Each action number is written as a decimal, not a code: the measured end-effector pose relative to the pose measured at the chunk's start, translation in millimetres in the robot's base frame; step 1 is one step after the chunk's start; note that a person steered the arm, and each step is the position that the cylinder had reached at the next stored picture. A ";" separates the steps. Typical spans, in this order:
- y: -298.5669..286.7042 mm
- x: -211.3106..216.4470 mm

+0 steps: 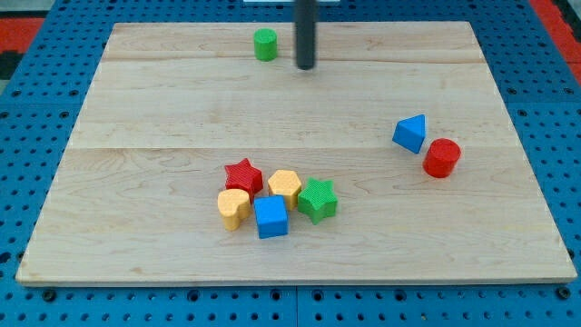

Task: Move the blue triangle close to the green circle

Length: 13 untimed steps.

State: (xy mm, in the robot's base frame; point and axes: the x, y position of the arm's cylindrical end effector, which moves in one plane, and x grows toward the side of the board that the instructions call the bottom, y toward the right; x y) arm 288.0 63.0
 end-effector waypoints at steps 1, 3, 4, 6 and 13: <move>120.7 29.3; 210.7 164.2; 222.8 202.4; 175.8 190.9; 79.5 69.0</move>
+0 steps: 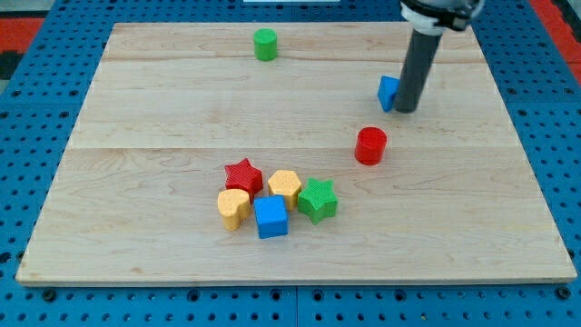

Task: Move the blue triangle close to the green circle

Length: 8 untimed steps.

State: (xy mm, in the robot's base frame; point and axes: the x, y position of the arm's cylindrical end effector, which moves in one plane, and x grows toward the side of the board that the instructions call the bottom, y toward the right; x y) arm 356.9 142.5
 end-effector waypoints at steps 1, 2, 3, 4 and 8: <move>-23.5 -55.3; -17.1 -92.6; -16.1 -114.5; -16.0 -123.6; -49.8 -98.2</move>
